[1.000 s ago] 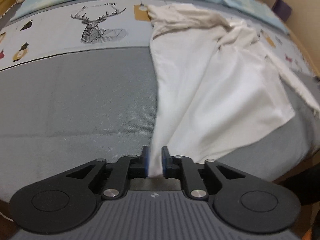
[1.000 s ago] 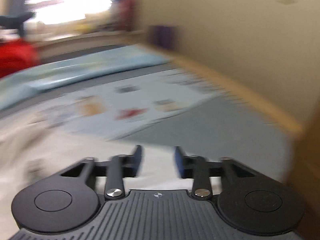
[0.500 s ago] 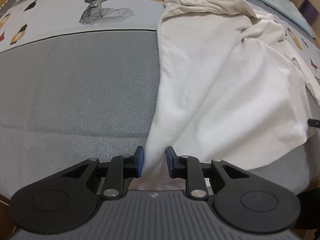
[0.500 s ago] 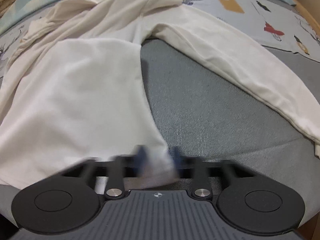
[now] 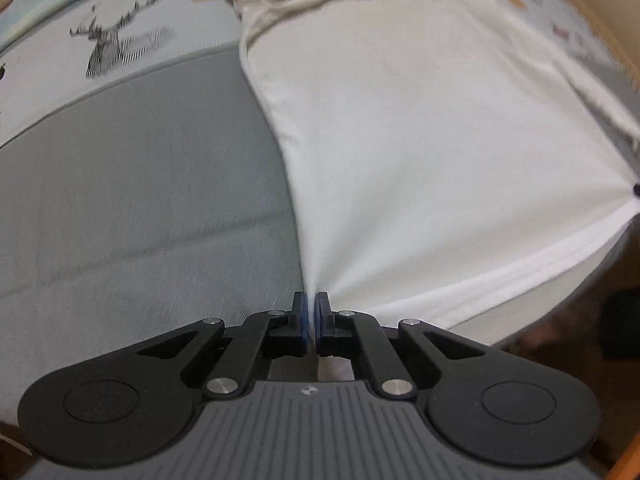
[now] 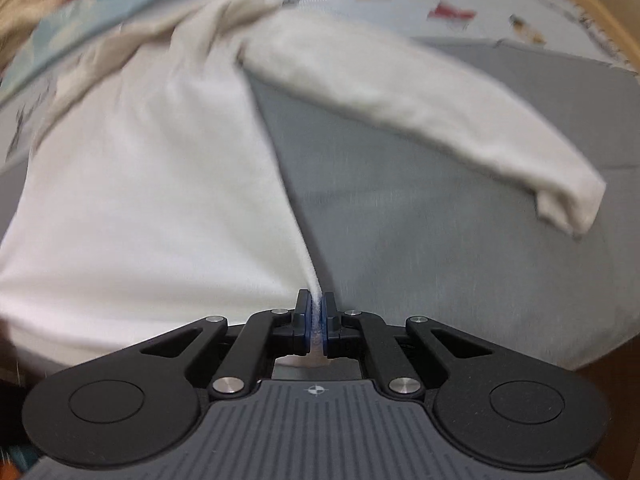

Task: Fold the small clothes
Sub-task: 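Lift the hem with both grippers and pull it to spread the shirt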

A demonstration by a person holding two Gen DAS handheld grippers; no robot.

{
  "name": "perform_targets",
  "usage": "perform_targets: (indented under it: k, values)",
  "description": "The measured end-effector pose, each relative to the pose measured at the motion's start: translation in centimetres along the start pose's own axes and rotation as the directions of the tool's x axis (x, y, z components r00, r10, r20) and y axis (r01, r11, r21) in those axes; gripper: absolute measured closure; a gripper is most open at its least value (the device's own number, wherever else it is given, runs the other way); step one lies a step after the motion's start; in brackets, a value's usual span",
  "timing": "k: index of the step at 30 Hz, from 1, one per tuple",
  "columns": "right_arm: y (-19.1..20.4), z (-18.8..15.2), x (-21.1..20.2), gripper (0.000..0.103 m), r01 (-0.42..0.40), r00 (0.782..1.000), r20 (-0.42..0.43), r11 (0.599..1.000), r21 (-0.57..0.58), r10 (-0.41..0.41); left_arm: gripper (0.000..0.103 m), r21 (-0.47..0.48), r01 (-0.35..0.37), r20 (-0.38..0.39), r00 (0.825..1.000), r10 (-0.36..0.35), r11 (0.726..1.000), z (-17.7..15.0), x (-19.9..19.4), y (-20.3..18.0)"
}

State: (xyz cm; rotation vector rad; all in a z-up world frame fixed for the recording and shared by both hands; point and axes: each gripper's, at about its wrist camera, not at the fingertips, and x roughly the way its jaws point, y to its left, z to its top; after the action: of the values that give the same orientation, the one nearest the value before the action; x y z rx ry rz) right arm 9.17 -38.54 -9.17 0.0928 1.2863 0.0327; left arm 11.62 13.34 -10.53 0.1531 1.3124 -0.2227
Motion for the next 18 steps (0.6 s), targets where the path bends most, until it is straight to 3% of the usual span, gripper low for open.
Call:
perform_targets:
  k: [3, 6, 7, 10, 13, 16, 18]
  values:
    - [1.1, -0.9, 0.8, 0.099, 0.009, 0.999, -0.046, 0.994, -0.107, -0.014, 0.103, 0.026, -0.058, -0.045, 0.997, 0.059, 0.998, -0.6, 0.4, 0.1]
    - [2.3, -0.9, 1.2, 0.097, 0.048, 0.997, -0.056, 0.987, -0.152, -0.057, 0.101, 0.033, -0.021, 0.005, 1.0, 0.021, 0.999, -0.5, -0.8, 0.0]
    - [2.4, -0.7, 1.2, 0.095, 0.043, 0.997, -0.054, 0.988, -0.146, -0.051, 0.097, 0.03, -0.002, 0.026, 1.0, 0.001, 1.0, -0.5, -1.4, 0.0]
    - [2.7, -0.3, 1.1, 0.075, 0.042, 0.998, -0.038, 0.99, -0.137, -0.048, 0.072, 0.02, 0.016, 0.043, 0.999, -0.017, 1.0, -0.3, -1.7, -0.7]
    - [2.8, -0.6, 1.8, 0.074, 0.067, 0.995, -0.056, 0.986, -0.154, -0.077, 0.065, 0.038, 0.004, -0.004, 1.0, -0.004, 0.999, 0.2, -0.7, -1.6]
    - [3.1, -0.5, 2.6, 0.074, 0.096, 0.99, -0.086, 0.98, -0.174, -0.112, 0.069, 0.083, -0.027, -0.05, 0.998, 0.031, 0.996, 0.4, 0.4, -2.8]
    - [3.3, -0.5, 2.8, 0.074, 0.108, 0.987, -0.094, 0.977, -0.184, -0.127, 0.098, 0.105, -0.051, -0.08, 0.995, 0.059, 0.993, 0.5, 1.1, -3.2]
